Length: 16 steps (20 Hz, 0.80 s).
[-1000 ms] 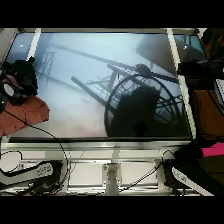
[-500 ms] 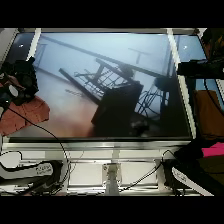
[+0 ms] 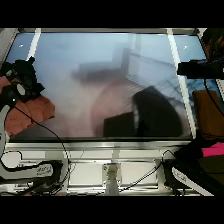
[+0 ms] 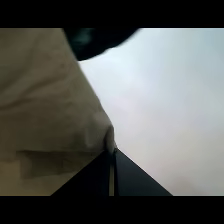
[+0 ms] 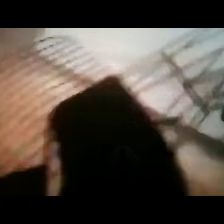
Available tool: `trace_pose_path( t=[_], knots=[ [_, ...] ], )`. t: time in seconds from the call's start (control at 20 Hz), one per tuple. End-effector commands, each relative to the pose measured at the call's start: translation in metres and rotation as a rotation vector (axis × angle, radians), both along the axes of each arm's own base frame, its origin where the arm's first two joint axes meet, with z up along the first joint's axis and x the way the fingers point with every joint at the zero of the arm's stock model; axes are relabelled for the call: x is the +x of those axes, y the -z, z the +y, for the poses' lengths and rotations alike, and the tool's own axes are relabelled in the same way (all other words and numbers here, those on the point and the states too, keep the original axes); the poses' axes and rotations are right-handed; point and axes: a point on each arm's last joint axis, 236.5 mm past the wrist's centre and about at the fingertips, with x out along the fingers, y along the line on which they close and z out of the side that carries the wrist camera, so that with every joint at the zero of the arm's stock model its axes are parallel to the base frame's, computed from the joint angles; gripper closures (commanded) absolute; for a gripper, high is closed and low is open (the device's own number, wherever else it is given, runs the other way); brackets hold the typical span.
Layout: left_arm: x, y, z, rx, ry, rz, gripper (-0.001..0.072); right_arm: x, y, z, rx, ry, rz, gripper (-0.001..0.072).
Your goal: Fold the clothes and pants, and hang the long-sleeved shirts on hangers.
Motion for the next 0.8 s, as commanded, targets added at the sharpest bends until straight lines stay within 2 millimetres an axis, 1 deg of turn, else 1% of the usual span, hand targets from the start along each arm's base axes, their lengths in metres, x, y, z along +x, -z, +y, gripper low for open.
trace_pose_path(
  t=[0.0,0.1,0.2,0.25,0.35,0.45,0.6,0.65,0.75],
  knots=[
    [0.027,-0.012,-0.055,0.013,0.127,-0.086,0.0693,0.0,0.0,0.0,0.0,-0.001,0.001,0.0693],
    [0.046,-0.025,-0.103,-0.013,0.203,-0.176,0.0694,0.0,0.0,0.0,0.0,-0.001,0.001,0.0693],
    [0.063,-0.045,-0.156,-0.074,0.26,-0.294,0.0693,0.0,0.0,0.0,0.0,-0.001,0.001,0.0693],
    [0.07,-0.058,-0.184,-0.122,0.277,-0.359,0.0693,0.0,0.0,0.0,0.0,-0.001,0.001,0.0693],
    [0.075,-0.081,-0.238,-0.215,0.308,-0.471,0.0694,0.0,0.0,0.0,0.0,-0.001,0.001,0.0693],
    [0.072,-0.101,-0.288,-0.276,0.359,-0.556,0.0693,0.0,0.0,0.0,0.0,-0.001,0.001,0.0693],
    [0.056,-0.136,-0.363,-0.331,0.475,-0.709,0.0693,0.0,0.0,0.0,0.0,-0.001,0.001,0.0693],
    [0.049,-0.148,-0.384,-0.35,0.506,-0.766,0.0693,0.0,0.0,0.0,0.0,-0.001,0.001,0.0693],
    [0.038,-0.165,-0.416,-0.383,0.55,-0.858,0.0692,0.0,0.0,0.0,0.0,-0.001,0.001,0.0693]
  ],
)
